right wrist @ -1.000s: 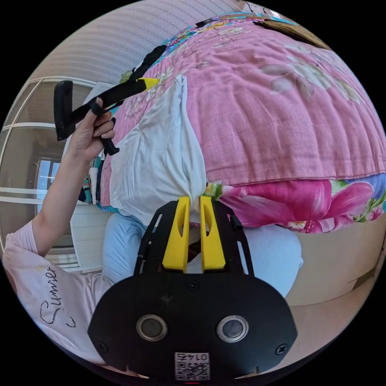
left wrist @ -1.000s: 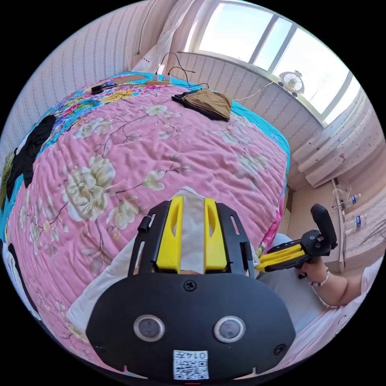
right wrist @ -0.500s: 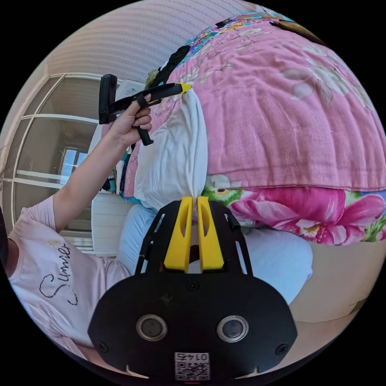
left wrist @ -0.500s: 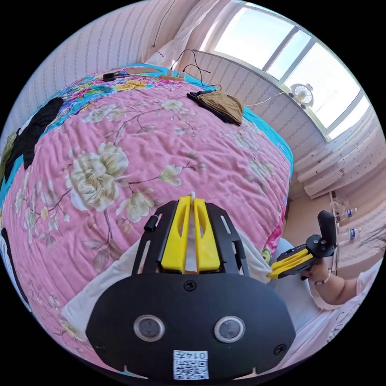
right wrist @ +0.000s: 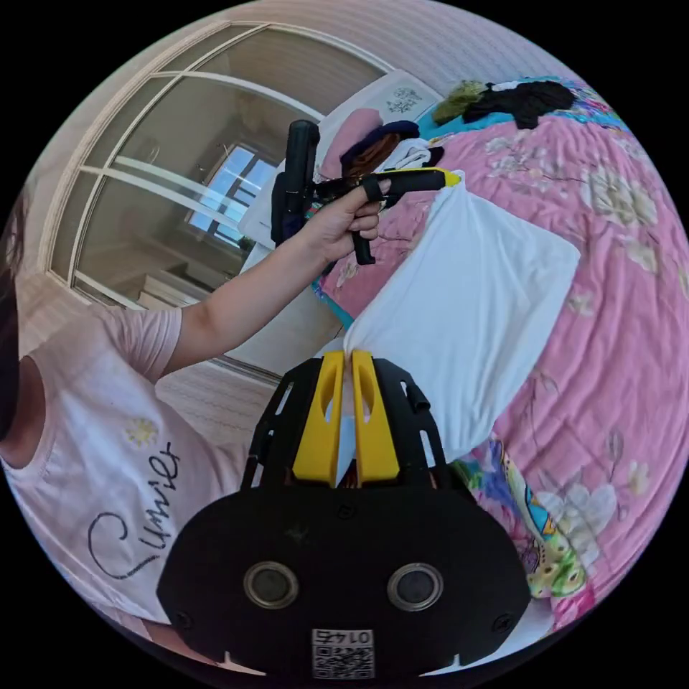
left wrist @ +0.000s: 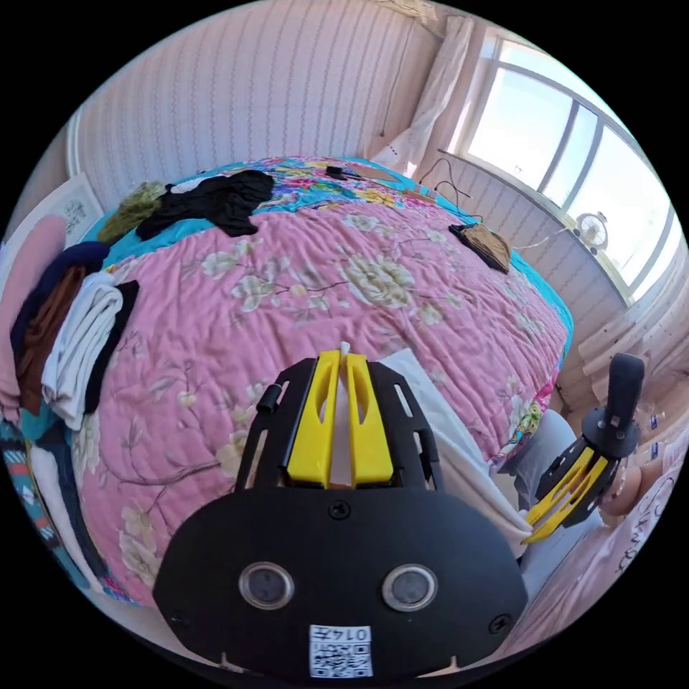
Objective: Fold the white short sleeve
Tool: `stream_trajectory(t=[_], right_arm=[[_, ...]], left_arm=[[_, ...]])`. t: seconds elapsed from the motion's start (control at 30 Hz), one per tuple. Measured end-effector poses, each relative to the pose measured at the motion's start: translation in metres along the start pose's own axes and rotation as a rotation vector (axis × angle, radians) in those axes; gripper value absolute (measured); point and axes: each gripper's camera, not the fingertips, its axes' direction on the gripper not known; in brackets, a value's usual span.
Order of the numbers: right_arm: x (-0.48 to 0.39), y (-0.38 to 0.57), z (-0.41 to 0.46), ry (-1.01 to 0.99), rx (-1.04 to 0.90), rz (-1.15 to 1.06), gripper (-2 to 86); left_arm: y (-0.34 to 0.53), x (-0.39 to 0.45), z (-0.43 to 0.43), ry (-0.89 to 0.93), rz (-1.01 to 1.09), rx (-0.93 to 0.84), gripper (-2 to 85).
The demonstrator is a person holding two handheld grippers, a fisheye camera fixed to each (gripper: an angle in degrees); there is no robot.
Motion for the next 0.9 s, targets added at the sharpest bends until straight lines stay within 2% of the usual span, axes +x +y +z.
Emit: stream_trajectory(t=[0.1,0.17,0.33,0.57,0.67,0.87,0.9], right_arm=[[-0.008,-0.036,0.059,0.023,-0.139,-0.033,5.4],[-0.009,-0.045,0.081,-0.002,-0.228,-0.026,7.1],[-0.021,-0.057,0.081,-0.050,-0.246,-0.059,8.6],[-0.022,-0.139,0.061,0.394,-0.185,-0.128,10.2],[-0.018,-0.181,0.080,0.518,-0.242,-0.144,10.9],[0.001,-0.213,0.139,0.543,-0.405,-0.095,13.7],[-0.007,-0.209,0.139,0.565,-0.362,-0.119,13.4]], left_arm=[[0.033,-0.034,-0.007,-0.078,-0.088,-0.047,-0.5],[0.055,-0.042,-0.015,-0.045,-0.102,-0.059,-0.3],[0.119,-0.031,-0.047,-0.024,-0.067,-0.100,1.5],[0.158,-0.011,-0.046,0.164,-0.064,-0.274,8.7],[0.163,-0.009,-0.034,0.257,-0.095,-0.319,9.2],[0.157,0.016,-0.020,0.130,0.014,-0.433,8.4],[0.158,0.022,-0.021,0.096,0.044,-0.435,8.0]])
